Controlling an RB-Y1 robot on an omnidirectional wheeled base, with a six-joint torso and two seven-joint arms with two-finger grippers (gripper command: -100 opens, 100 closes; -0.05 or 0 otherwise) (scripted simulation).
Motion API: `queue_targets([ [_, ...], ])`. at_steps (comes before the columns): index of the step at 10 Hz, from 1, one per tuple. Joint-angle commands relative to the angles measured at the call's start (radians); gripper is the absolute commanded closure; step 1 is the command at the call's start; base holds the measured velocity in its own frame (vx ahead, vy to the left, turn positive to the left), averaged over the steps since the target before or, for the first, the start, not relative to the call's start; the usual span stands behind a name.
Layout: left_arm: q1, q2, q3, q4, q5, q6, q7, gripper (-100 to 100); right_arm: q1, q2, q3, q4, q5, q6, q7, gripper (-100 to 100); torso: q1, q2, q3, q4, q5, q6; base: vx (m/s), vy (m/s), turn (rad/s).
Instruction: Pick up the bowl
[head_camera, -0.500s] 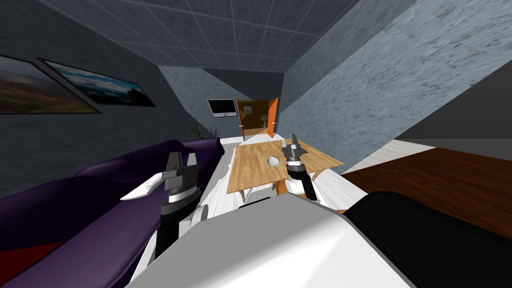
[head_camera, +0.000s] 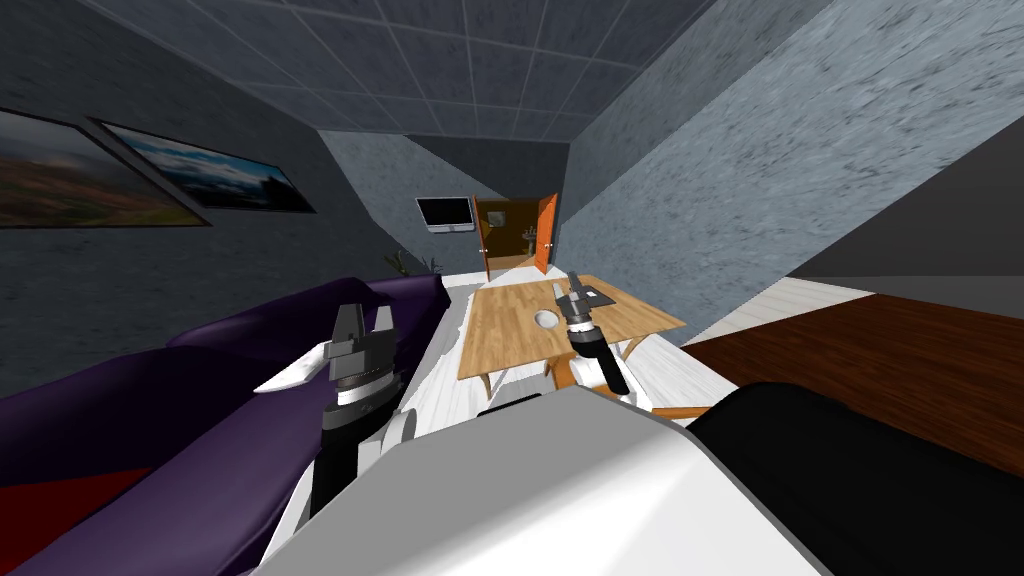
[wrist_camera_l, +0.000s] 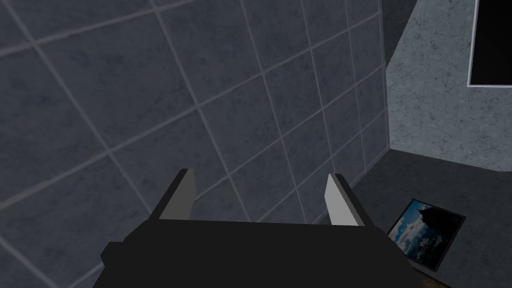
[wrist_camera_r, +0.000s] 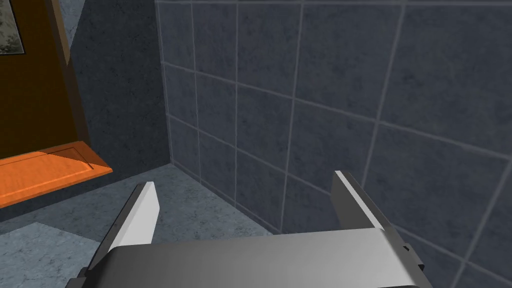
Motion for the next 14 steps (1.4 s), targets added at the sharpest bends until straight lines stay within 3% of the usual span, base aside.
queue_targets([
  [1, 0.000, 0.000, 0.000, 0.000, 0.000, 0.000, 0.000, 0, -0.022, -0.050, 0.012, 0.039, 0.005, 0.006, 0.014, -100, 0.000, 0.000, 0.000, 0.000, 0.000, 0.000, -0.058, 0.051, 0.028],
  [3, 0.000, 0.000, 0.000, 0.000, 0.000, 0.000, 0.000, 0, -0.036, -0.086, 0.024, 0.064, 0.011, 0.011, 0.027, -100, 0.000, 0.000, 0.000, 0.000, 0.000, 0.000, -0.058, 0.039, 0.026],
  [7, 0.000, 0.000, 0.000, 0.000, 0.000, 0.000, 0.000, 0, -0.100, -0.225, 0.084, 0.183, 0.050, 0.031, 0.090, -100, 0.000, -0.001, -0.001, 0.000, 0.000, 0.000, -0.058, 0.054, 0.053],
  [8, 0.000, 0.000, 0.000, 0.000, 0.000, 0.000, 0.000, 0, -0.100, -0.232, 0.084, 0.187, 0.050, 0.031, 0.090, -100, 0.000, 0.000, 0.000, 0.000, 0.000, 0.000, -0.053, 0.043, 0.027],
  [10, 0.000, 0.000, 0.000, 0.000, 0.000, 0.000, 0.000, 0, -0.136, -0.300, 0.117, 0.255, 0.078, 0.041, 0.130, -100, -0.001, -0.002, -0.001, 0.000, 0.000, 0.000, -0.049, 0.039, 0.084],
  [11, 0.000, 0.000, 0.000, 0.000, 0.000, 0.000, 0.000, 0, -0.136, -0.308, 0.117, 0.265, 0.078, 0.041, 0.130, -100, -0.001, -0.001, -0.001, 0.000, 0.000, 0.000, -0.033, 0.032, 0.031],
  [12, 0.000, 0.000, 0.000, 0.000, 0.000, 0.000, 0.000, 0, -0.155, -0.346, 0.135, 0.307, 0.095, 0.046, 0.151, -100, -0.002, -0.002, -0.001, 0.000, 0.000, 0.000, -0.026, 0.031, 0.066],
  [13, 0.000, 0.000, 0.000, 0.000, 0.000, 0.000, 0.000, 0, -0.155, -0.347, 0.135, 0.307, 0.095, 0.046, 0.151, -100, -0.002, -0.003, -0.001, -0.001, 0.000, 0.000, -0.021, 0.021, 0.036],
  [14, 0.000, 0.000, 0.000, 0.000, 0.000, 0.000, 0.000, 0, -0.174, -0.386, 0.152, 0.350, 0.113, 0.050, 0.173, -100, -0.002, -0.003, -0.002, -0.001, 0.000, 0.000, -0.022, 0.022, 0.072],
])
